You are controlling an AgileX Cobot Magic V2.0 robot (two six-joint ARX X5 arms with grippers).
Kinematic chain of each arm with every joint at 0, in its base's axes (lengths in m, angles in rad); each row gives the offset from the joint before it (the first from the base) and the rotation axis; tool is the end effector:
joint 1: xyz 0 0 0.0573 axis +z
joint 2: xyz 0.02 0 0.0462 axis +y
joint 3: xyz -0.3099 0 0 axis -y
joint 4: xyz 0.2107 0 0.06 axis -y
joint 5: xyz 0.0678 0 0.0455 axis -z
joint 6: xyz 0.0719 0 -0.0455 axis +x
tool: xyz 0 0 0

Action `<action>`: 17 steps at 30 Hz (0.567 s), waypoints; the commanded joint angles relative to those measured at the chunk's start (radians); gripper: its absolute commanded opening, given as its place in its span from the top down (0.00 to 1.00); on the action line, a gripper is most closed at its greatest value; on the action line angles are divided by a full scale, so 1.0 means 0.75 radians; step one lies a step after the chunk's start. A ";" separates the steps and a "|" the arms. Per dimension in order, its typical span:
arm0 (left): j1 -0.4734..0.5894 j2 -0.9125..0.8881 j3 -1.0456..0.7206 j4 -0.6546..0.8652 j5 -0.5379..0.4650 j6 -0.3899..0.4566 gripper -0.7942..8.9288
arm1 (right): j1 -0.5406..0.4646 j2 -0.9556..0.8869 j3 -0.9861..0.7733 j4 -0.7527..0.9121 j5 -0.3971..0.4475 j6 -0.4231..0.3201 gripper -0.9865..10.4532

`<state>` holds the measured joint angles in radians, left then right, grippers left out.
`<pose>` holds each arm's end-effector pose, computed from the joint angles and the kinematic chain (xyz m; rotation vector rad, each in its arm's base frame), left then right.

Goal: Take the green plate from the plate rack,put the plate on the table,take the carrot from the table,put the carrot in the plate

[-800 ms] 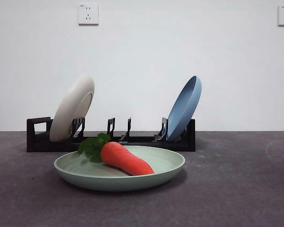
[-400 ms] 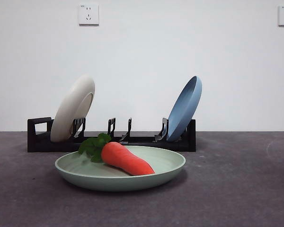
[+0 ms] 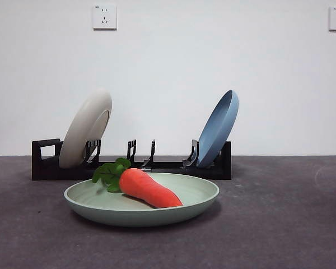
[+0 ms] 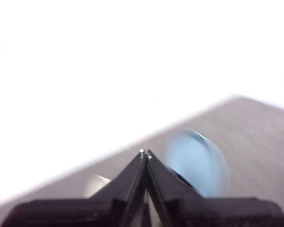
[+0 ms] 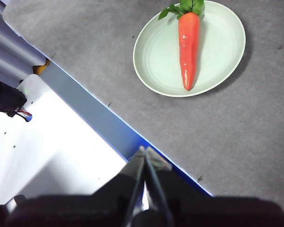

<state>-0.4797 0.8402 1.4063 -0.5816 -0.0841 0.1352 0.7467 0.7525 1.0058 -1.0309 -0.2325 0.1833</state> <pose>0.0900 -0.0400 0.4958 0.1378 -0.0118 -0.3960 0.0481 0.0671 0.3295 -0.0452 0.8616 0.8507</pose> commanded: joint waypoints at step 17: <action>0.665 -0.796 -1.367 0.743 0.010 -0.107 0.92 | 0.003 -0.002 -0.002 0.006 0.004 -0.011 0.91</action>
<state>0.0097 0.2642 0.4133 -0.0387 -0.0761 0.0906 0.7467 0.7525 1.0058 -1.0309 -0.2321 0.1833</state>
